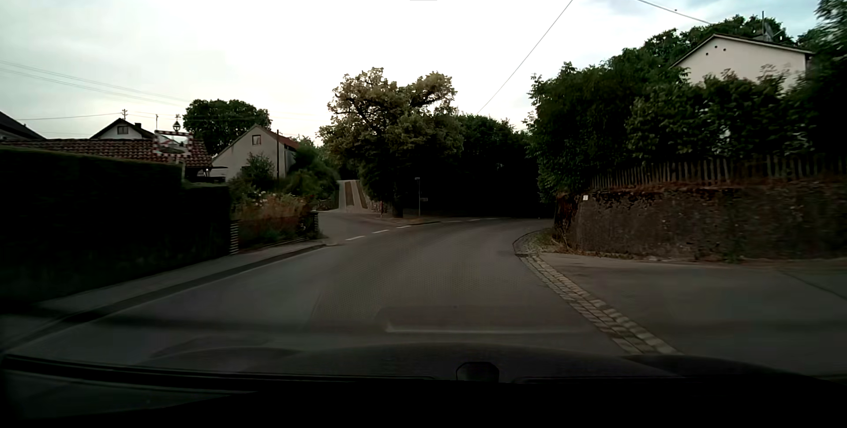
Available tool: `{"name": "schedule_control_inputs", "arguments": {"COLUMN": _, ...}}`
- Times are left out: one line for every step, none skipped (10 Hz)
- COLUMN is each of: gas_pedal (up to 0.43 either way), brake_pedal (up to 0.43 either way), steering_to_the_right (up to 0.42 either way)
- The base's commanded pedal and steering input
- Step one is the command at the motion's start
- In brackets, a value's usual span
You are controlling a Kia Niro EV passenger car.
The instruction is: Follow the waypoints while adhering to traffic rules and regulations
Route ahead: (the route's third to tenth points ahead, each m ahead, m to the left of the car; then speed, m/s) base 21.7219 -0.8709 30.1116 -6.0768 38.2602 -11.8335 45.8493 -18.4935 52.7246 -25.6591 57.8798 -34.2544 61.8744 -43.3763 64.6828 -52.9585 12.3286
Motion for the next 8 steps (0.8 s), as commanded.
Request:
{"name": "schedule_control_inputs", "arguments": {"gas_pedal": 0.000, "brake_pedal": 0.165, "steering_to_the_right": 0.034}}
{"name": "schedule_control_inputs", "arguments": {"gas_pedal": 0.000, "brake_pedal": 0.165, "steering_to_the_right": 0.038}}
{"name": "schedule_control_inputs", "arguments": {"gas_pedal": 0.000, "brake_pedal": 0.171, "steering_to_the_right": 0.045}}
{"name": "schedule_control_inputs", "arguments": {"gas_pedal": 0.000, "brake_pedal": 0.159, "steering_to_the_right": 0.053}}
{"name": "schedule_control_inputs", "arguments": {"gas_pedal": 0.000, "brake_pedal": 0.159, "steering_to_the_right": 0.064}}
{"name": "schedule_control_inputs", "arguments": {"gas_pedal": 0.000, "brake_pedal": 0.152, "steering_to_the_right": 0.073}}
{"name": "schedule_control_inputs", "arguments": {"gas_pedal": 0.000, "brake_pedal": 0.122, "steering_to_the_right": 0.077}}
{"name": "schedule_control_inputs", "arguments": {"gas_pedal": 0.000, "brake_pedal": 0.067, "steering_to_the_right": 0.079}}
